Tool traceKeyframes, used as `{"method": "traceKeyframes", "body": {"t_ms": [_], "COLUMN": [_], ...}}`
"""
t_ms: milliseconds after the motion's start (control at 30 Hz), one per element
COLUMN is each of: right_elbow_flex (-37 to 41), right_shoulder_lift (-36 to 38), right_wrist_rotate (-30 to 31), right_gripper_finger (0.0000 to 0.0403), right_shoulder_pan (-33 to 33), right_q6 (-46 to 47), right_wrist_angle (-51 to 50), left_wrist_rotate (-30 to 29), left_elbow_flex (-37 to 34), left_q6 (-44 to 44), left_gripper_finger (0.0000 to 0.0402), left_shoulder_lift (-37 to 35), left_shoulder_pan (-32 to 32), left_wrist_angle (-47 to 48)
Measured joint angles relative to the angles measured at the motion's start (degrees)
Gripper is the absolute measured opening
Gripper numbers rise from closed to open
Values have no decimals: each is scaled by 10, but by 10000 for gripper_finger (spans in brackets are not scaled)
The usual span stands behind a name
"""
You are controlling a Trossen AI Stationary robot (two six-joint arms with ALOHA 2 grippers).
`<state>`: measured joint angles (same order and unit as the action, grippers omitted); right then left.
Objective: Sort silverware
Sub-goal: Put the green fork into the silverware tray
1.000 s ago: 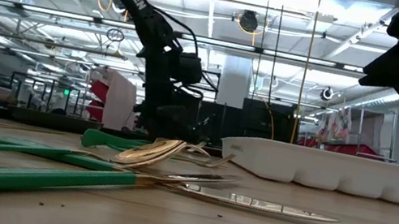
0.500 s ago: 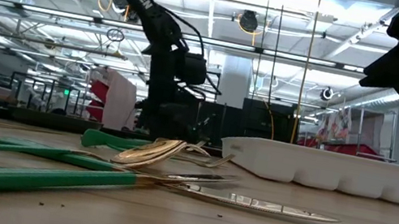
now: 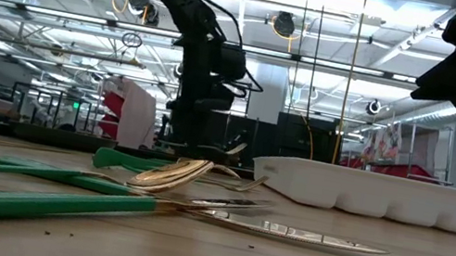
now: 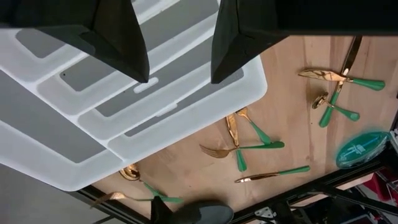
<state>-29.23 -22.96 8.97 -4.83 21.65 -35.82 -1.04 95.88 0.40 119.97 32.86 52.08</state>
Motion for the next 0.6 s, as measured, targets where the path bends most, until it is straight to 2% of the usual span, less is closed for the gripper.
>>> {"method": "traceKeyframes", "body": {"t_ms": [100,300,600], "right_elbow_flex": [0,0,-8], "right_shoulder_lift": [0,0,1], "right_wrist_rotate": [9,90,90], "right_gripper_finger": [167,167,167], "right_shoulder_pan": [0,0,0], "right_q6": [0,46,38], "right_wrist_angle": [0,2,61], "left_wrist_rotate": [2,9,10], "left_elbow_flex": [18,77,167], "left_q6": [2,21,144], "left_gripper_finger": [15,15,14], "left_shoulder_lift": [-3,-8,-10], "left_shoulder_pan": [-3,-19,-67], "left_wrist_angle": [8,14,-51]}}
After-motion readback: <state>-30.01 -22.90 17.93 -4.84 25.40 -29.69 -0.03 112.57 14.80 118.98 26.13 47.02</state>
